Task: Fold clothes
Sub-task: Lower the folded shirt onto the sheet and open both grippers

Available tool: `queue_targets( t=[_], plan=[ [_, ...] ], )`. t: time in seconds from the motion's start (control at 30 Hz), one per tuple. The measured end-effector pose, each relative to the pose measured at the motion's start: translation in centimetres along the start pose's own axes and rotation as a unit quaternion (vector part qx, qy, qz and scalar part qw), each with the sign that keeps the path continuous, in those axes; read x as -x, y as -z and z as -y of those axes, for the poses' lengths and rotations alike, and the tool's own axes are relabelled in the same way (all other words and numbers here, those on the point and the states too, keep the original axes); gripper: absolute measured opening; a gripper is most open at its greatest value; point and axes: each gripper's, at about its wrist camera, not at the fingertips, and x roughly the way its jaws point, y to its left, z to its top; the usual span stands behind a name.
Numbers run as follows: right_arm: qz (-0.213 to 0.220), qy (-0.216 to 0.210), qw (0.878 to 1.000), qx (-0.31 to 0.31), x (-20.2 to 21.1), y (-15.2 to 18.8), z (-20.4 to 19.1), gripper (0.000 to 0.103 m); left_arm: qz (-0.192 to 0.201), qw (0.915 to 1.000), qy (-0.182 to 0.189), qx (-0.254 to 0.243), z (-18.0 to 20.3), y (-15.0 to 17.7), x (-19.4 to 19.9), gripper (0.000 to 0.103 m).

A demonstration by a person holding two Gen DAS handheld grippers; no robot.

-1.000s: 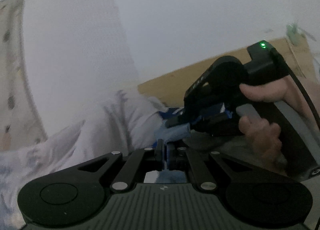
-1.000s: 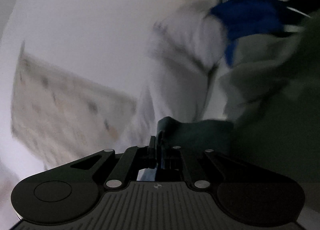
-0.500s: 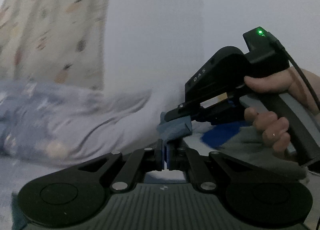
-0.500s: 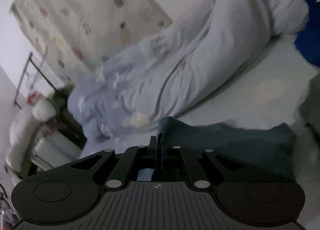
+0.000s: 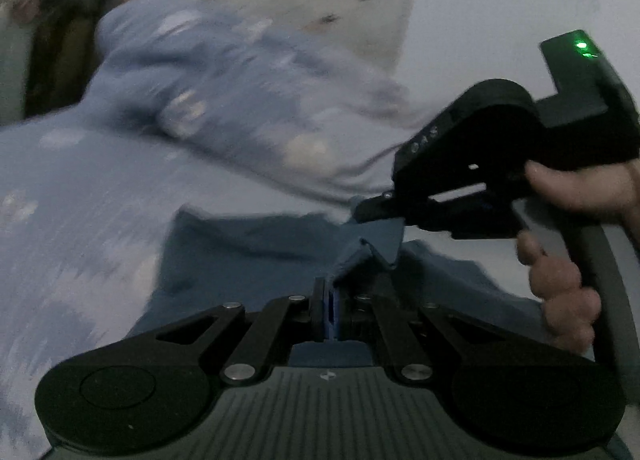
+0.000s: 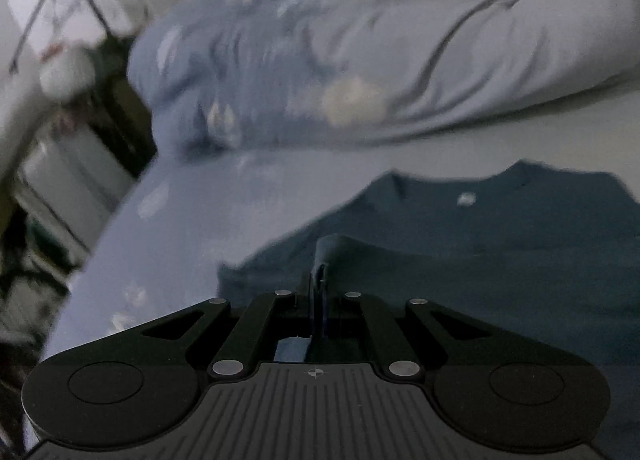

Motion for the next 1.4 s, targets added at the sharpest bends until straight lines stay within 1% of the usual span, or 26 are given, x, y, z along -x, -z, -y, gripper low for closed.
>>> queue_targets(
  t=[0.1,0.13,0.2,0.27,0.3,0.33,0.4,0.47,0.53,0.63,0.7,0.77,0.8,0.87,0.9,0.93,0.97,1.0,1.1,1.17,1.2,1.23,1.3,1.33,1.37,1.4],
  plan=[
    [-0.036,0.014,0.999,0.032,-2.6,1.1,-2.0,0.005,-0.033,0.9987,-0.025,0.03,-2.5,0.6,-0.8,0.004],
    [-0.05,0.02,0.998,0.043,-3.4,1.5,-2.6,0.009,-0.042,0.9979,-0.031,0.038,-3.0,0.5,-1.0,0.004],
    [-0.07,0.025,0.996,0.056,-4.7,1.9,-3.5,0.01,-0.054,0.9961,-0.041,0.057,-3.9,0.2,-1.2,0.004],
    [-0.073,0.014,0.995,0.059,-5.0,1.9,-4.0,0.02,-0.053,0.995,-0.051,0.068,-4.4,-0.1,-1.3,0.004],
    [-0.072,0.0,0.996,0.059,-4.8,1.9,-4.2,0.033,-0.054,0.9946,-0.053,0.071,-4.8,-0.2,-1.4,0.004],
    [-0.069,-0.014,0.996,0.052,-4.9,1.8,-4.2,0.048,-0.054,0.9942,-0.056,0.073,-5.0,-0.3,-1.5,0.005],
    [-0.059,-0.032,0.997,0.038,-4.4,1.5,-4.3,0.056,-0.056,0.9935,-0.064,0.076,-5.4,-0.1,-1.4,0.006],
    [-0.042,-0.032,0.998,0.029,-3.6,1.2,-4.2,0.061,-0.06,0.992,-0.072,0.084,-6.1,0.3,-1.3,0.007],
    [-0.03,-0.045,0.998,0.011,-2.9,0.9,-3.8,0.07,-0.06,0.991,-0.081,0.088,-6.4,0.8,-0.6,0.01],
    [-0.03,-0.043,0.999,0.0,-2.7,0.7,-3.5,0.072,-0.055,0.9902,-0.083,0.097,-6.8,0.7,-0.2,0.011],
    [-0.046,-0.042,0.998,0.002,-3.4,0.9,-3.6,0.072,-0.051,0.9898,-0.085,0.103,-6.9,0.6,0.2,0.011],
    [-0.054,-0.029,0.998,0.0,-4.4,1.2,-3.6,0.072,-0.045,0.9888,-0.097,0.105,-7.1,0.5,0.5,0.012],
    [-0.055,-0.03,0.998,-0.004,-4.5,1.4,-3.5,0.073,-0.041,0.9881,-0.105,0.105,-7.2,0.4,0.7,0.013],
    [-0.059,-0.03,0.998,-0.012,-4.5,1.7,-3.4,0.074,-0.034,0.9865,-0.122,0.105,-7.4,0.1,1.1,0.02],
    [-0.063,-0.029,0.998,-0.012,-4.4,1.8,-3.3,0.074,-0.03,0.9853,-0.133,0.103,-7.4,0.0,1.3,0.021],
    [-0.063,-0.027,0.998,-0.013,-4.2,2.0,-3.3,0.075,-0.027,0.984,-0.143,0.102,-7.4,-0.1,1.5,0.025],
    [-0.06,-0.023,0.998,-0.017,-3.8,2.2,-3.1,0.075,-0.021,0.9838,-0.148,0.099,-7.4,-0.3,1.8,0.027],
    [-0.052,-0.019,0.998,-0.025,-2.9,2.4,-2.7,0.076,-0.015,0.9843,-0.147,0.096,-7.2,-0.5,2.2,0.028],
    [-0.025,-0.01,0.999,-0.044,0.4,3.6,-1.7,0.084,0.006,0.9856,-0.145,0.086,-6.6,-1.1,3.2,0.038],
    [-0.002,-0.006,0.999,-0.048,3.7,5.2,-0.5,0.089,0.02,0.9862,-0.144,0.08,-6.2,-1.5,3.9,0.052],
    [0.011,0.007,0.999,-0.048,5.5,6.1,0.3,0.091,0.027,0.9864,-0.143,0.076,-6.0,-1.8,4.3,0.055],
    [0.022,0.023,0.998,-0.046,7.1,7.0,1.3,0.092,0.034,0.9865,-0.143,0.073,-5.8,-2.0,4.6,0.062],
    [0.045,0.065,0.996,-0.048,11.1,9.0,4.0,0.092,0.047,0.9866,-0.141,0.067,-5.4,-2.4,5.3,0.064],
    [0.056,0.086,0.993,-0.053,13.2,10.1,5.5,0.093,0.054,0.9865,-0.141,0.063,-5.2,-2.6,5.7,0.067],
    [0.062,0.099,0.991,-0.064,15.3,11.2,6.9,0.093,0.061,0.9864,-0.14,0.06,-5.0,-2.8,6.1,0.073],
    [0.069,0.112,0.989,-0.074,17.5,12.2,8.2,0.093,0.068,0.9863,-0.139,0.057,-4.9,-3.0,6.4,0.075]
  ],
)
